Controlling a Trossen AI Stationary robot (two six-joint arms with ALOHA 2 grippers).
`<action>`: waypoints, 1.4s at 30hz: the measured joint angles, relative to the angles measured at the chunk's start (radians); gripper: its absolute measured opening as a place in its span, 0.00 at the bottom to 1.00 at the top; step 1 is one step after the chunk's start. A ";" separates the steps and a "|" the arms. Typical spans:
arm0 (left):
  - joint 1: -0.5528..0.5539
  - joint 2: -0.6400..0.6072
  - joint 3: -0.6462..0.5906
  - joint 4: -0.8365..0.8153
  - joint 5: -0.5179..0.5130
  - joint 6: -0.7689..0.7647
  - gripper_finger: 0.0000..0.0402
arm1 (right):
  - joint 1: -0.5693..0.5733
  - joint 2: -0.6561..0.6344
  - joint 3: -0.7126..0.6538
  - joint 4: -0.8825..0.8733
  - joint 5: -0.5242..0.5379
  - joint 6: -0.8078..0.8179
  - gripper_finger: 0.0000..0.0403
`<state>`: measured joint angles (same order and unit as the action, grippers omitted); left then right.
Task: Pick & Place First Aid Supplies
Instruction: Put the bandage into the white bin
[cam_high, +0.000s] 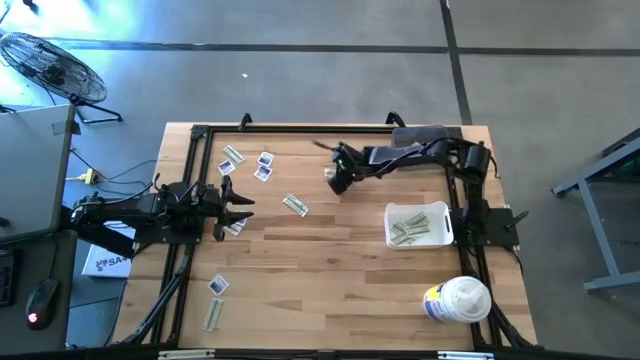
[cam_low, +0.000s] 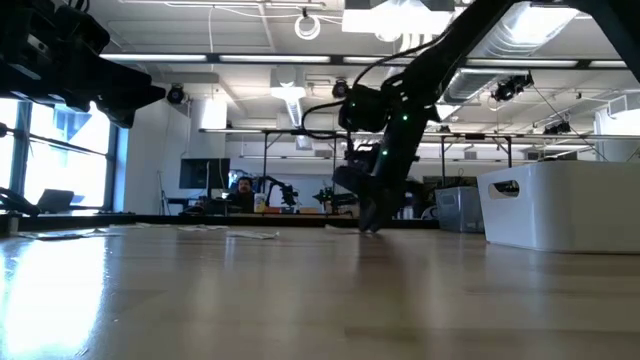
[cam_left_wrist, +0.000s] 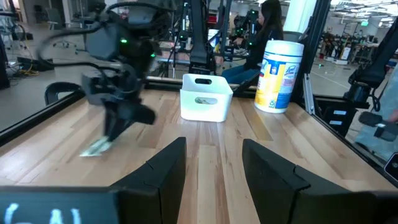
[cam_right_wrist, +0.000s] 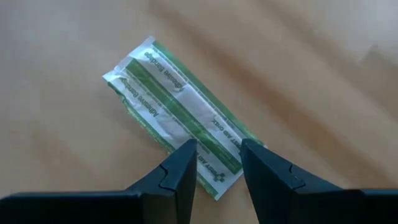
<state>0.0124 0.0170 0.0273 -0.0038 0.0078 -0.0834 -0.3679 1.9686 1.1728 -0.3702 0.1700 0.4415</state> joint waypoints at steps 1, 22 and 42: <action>0.000 0.000 0.000 0.000 0.000 0.000 0.39 | 0.013 -0.010 0.000 -0.034 -0.007 -0.013 0.30; 0.000 0.000 0.000 0.000 0.000 0.000 0.39 | 0.325 -0.145 -0.005 -0.107 -0.019 0.057 0.30; 0.000 0.000 0.000 0.000 0.000 0.000 0.39 | 0.383 -0.035 -0.004 0.025 0.049 -0.136 0.30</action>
<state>0.0126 0.0170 0.0269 -0.0036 0.0078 -0.0830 0.0151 1.9339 1.1687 -0.3454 0.2192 0.3052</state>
